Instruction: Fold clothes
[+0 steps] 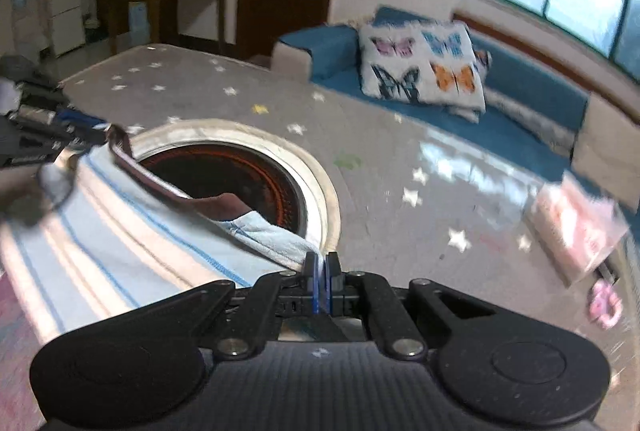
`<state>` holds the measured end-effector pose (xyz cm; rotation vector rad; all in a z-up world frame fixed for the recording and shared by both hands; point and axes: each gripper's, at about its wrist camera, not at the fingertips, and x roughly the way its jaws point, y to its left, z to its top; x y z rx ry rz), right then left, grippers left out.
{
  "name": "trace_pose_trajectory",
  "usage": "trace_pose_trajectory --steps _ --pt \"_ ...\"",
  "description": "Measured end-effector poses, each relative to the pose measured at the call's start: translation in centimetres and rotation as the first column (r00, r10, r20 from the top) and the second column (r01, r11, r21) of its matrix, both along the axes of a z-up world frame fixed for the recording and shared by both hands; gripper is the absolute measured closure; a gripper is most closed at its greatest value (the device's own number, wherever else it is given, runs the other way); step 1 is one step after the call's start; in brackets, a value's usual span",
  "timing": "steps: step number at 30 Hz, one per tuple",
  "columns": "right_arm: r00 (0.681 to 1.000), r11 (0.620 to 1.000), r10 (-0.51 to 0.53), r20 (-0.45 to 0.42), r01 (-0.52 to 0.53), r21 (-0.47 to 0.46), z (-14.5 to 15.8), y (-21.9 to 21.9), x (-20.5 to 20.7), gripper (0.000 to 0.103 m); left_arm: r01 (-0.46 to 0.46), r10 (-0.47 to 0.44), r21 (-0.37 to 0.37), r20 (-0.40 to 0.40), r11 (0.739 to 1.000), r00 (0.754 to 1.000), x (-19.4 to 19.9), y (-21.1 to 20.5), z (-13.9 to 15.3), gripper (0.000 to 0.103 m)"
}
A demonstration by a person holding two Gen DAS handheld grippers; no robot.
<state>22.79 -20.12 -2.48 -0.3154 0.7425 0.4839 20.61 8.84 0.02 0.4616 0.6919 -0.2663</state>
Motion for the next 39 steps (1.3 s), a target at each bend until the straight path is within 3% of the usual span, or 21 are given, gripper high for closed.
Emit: trace_pose_trajectory --steps 7,9,11,13,18,20,23,27,30,34,39 --pt "0.988 0.989 -0.136 -0.068 0.139 0.043 -4.0 -0.9 3.3 0.091 -0.15 0.15 0.001 -0.055 0.989 0.987 2.9 2.3 -2.7 0.087" --pt "0.984 0.983 -0.161 -0.072 0.166 0.074 -3.6 -1.5 3.5 0.088 -0.192 0.191 -0.013 -0.052 0.981 0.98 2.9 3.4 -2.3 0.076" --pt "0.985 0.982 -0.152 -0.079 0.159 0.104 -2.5 -1.6 3.1 0.088 -0.207 0.206 -0.038 -0.033 0.978 0.978 2.3 3.9 -1.4 0.065" --pt "0.99 0.985 -0.119 -0.081 0.128 0.119 -1.7 -1.3 2.3 0.081 -0.209 0.209 -0.058 -0.012 0.976 0.978 1.6 4.3 -0.4 0.062" --pt "0.989 0.991 -0.07 -0.129 0.083 0.105 -2.1 -0.7 0.7 0.081 -0.181 0.18 -0.105 -0.019 0.978 0.984 -0.6 4.2 0.8 0.054" --pt "0.984 0.991 -0.088 -0.154 0.102 0.088 -3.0 -1.2 0.7 0.081 -0.162 0.16 -0.089 -0.026 0.983 0.987 -1.1 3.9 0.3 0.053" --pt "0.98 0.986 -0.119 -0.162 0.135 0.094 -4.0 -2.6 0.9 0.069 -0.176 0.174 -0.051 -0.053 0.983 0.983 -0.9 3.8 -1.2 0.053" --pt "0.976 0.976 -0.166 -0.137 0.182 0.116 -2.8 -3.7 0.7 0.069 -0.227 0.223 -0.065 -0.074 0.972 0.972 -0.5 5.0 -1.9 0.053" --pt "0.98 0.978 -0.138 -0.14 0.157 0.135 -1.8 -4.0 -0.4 0.069 -0.249 0.243 -0.09 -0.073 0.964 0.967 -0.9 5.8 -1.7 0.053" --pt "0.977 0.982 -0.107 -0.184 0.133 0.133 -2.3 -4.2 -2.3 0.069 -0.261 0.257 -0.066 -0.058 0.963 0.965 -1.4 6.2 -2.0 0.052" --pt "0.982 0.98 -0.093 -0.163 0.12 0.16 -2.0 -5.5 -6.2 0.07 -0.268 0.265 -0.073 -0.049 0.961 0.963 -1.6 6.9 -2.0 0.049"
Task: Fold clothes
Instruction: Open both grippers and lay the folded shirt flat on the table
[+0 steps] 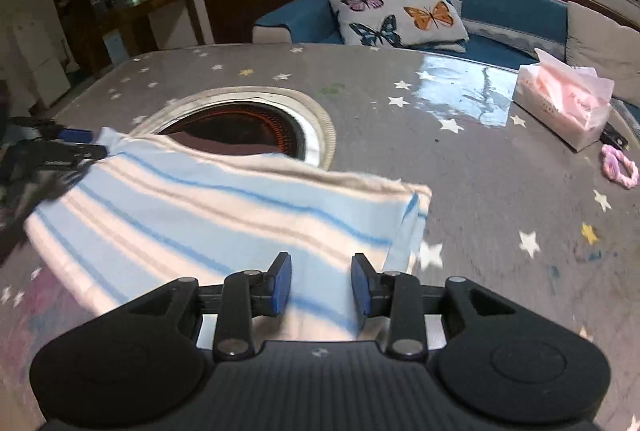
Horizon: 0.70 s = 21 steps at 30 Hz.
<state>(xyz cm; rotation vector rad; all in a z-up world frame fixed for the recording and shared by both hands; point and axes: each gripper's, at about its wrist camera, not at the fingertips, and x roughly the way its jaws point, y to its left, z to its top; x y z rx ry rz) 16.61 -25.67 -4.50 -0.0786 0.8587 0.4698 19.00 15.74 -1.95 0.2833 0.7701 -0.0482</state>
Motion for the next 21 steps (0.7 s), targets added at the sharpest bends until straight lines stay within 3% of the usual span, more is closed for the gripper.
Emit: trace_pose_trajectory --steps 4,10,14,21 --pt "1.0 0.997 0.005 -0.031 -0.007 -0.075 -1.5 -0.5 -1.3 0.079 -0.007 0.007 -0.005 0.003 1.0 1.0 0.1 0.1 0.0 0.048" --pt "1.0 1.0 -0.014 0.005 0.014 -0.028 0.0 -0.5 -0.1 0.079 -0.024 0.024 -0.025 -0.001 0.999 1.0 -0.3 0.7 0.7 0.048" --pt "0.999 1.0 -0.03 0.029 0.03 0.002 0.2 0.6 2.7 0.079 -0.042 0.042 -0.05 -0.006 0.998 0.999 0.0 1.0 1.0 0.048" --pt "0.992 0.992 -0.125 -0.003 0.125 0.024 -2.4 1.3 7.7 0.079 -0.071 0.07 -0.048 -0.021 0.996 0.997 1.9 1.4 0.4 0.042"
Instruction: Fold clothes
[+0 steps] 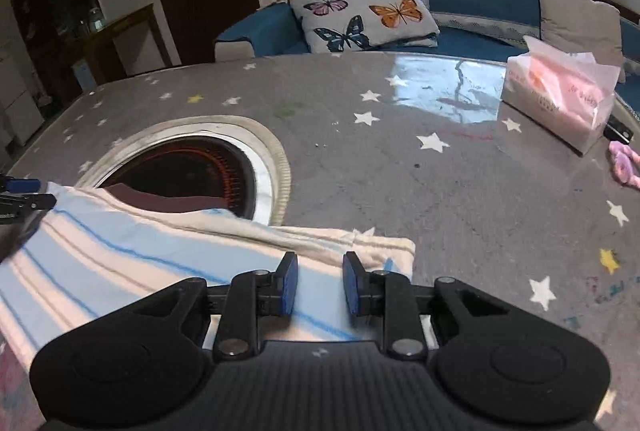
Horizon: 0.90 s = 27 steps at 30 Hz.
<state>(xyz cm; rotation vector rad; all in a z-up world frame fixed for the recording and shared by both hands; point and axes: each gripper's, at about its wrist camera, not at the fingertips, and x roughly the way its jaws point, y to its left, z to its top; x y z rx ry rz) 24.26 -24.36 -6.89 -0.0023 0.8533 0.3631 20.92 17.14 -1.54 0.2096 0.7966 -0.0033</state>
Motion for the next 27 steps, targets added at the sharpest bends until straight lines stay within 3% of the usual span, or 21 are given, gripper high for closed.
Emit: trace_pose_trajectory --steps 5,8,12,15,18,23,27 --pt "0.999 1.0 0.015 0.038 -0.014 -0.014 0.6 0.6 -0.3 0.078 0.003 -0.003 -0.016 0.018 1.0 1.0 0.3 0.1 0.0 0.042" --pt "1.0 1.0 0.015 0.018 -0.015 -0.016 -0.1 0.6 -0.1 0.078 -0.01 0.01 -0.021 0.017 1.0 1.0 0.6 0.4 -0.5 0.034" --pt "1.0 0.999 0.01 0.029 -0.009 -0.031 0.1 1.1 -0.2 0.078 -0.024 0.024 -0.034 0.021 0.999 0.999 0.2 0.8 0.0 0.033" --pt "0.995 0.993 0.079 0.065 -0.073 -0.092 1.3 2.9 -1.7 0.077 -0.03 0.031 -0.033 0.038 0.999 0.999 -0.8 1.2 0.7 0.032" --pt "0.984 0.983 0.159 0.075 -0.15 -0.108 2.1 5.2 -3.6 0.07 -0.05 0.052 -0.048 0.038 0.998 0.998 -1.9 1.8 1.2 0.032" --pt "0.928 0.928 0.363 0.088 -0.352 -0.123 3.3 11.3 -8.2 0.069 -0.068 0.071 -0.08 0.038 0.994 0.997 -4.4 3.0 2.0 0.032" --pt "0.83 0.834 0.548 0.1 -0.533 -0.143 3.8 17.2 -12.4 0.06 -0.099 0.102 -0.098 0.031 0.99 0.994 -6.0 4.3 2.5 0.032"
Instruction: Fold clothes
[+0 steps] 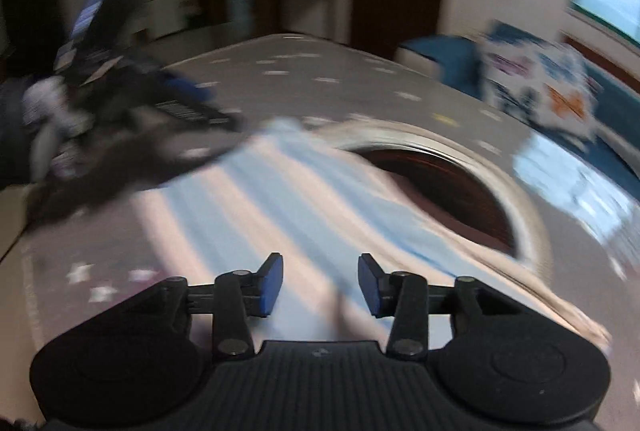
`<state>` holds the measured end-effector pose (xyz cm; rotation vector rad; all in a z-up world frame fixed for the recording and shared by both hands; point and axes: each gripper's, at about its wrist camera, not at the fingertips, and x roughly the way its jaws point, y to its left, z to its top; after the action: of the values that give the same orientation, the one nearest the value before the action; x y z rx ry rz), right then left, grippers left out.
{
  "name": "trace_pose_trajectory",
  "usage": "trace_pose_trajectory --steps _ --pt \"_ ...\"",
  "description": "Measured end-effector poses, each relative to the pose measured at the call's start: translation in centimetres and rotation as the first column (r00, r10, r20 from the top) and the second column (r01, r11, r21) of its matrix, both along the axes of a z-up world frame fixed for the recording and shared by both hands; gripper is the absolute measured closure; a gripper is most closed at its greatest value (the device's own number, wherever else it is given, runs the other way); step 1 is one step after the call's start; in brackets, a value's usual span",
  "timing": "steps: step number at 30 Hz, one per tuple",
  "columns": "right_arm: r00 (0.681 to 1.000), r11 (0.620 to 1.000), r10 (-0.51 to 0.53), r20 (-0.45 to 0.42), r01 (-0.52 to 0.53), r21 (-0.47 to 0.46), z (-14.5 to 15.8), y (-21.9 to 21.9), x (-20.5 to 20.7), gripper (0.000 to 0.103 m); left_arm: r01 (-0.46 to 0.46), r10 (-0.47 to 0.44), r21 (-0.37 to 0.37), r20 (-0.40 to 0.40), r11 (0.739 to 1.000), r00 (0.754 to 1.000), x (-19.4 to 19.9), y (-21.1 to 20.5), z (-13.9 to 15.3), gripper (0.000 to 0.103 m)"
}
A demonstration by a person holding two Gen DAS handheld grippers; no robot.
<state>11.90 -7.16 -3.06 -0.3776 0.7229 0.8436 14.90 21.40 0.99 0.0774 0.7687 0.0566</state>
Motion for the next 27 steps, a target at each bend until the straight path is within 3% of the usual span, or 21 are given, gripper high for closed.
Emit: trace_pose_trajectory --steps 5,10,15,19,24,27 --pt "0.981 0.981 0.191 0.028 -0.19 -0.029 -0.9 6.5 -4.1 0.059 -0.046 0.046 -0.049 -0.015 0.998 0.999 -1.8 1.7 0.2 0.031" --pt "0.962 0.965 0.255 0.099 -0.247 -0.087 -2.7 10.9 -6.7 0.059 -0.07 0.066 -0.121 -0.032 0.99 0.997 -3.0 2.6 0.1 0.03" --pt "0.965 0.971 0.222 0.138 -0.207 -0.116 -3.8 12.8 -7.3 0.066 -0.057 0.048 -0.216 -0.047 0.975 0.998 -3.5 2.5 0.4 0.026" --pt "0.977 0.982 0.179 0.118 -0.17 -0.081 -3.7 12.6 -7.0 0.095 -0.069 0.051 -0.294 -0.067 0.953 0.996 -3.2 2.0 0.3 0.023" --pt "0.989 0.992 0.124 0.082 -0.126 0.018 -1.8 11.0 -6.4 0.098 -0.105 0.058 -0.392 -0.129 0.914 0.99 -2.5 1.9 -0.5 0.023" --pt "0.993 0.991 0.096 0.066 -0.101 0.083 -0.4 9.7 -5.8 0.099 -0.134 0.06 -0.481 -0.167 0.866 0.984 -2.3 2.1 -1.2 0.024"
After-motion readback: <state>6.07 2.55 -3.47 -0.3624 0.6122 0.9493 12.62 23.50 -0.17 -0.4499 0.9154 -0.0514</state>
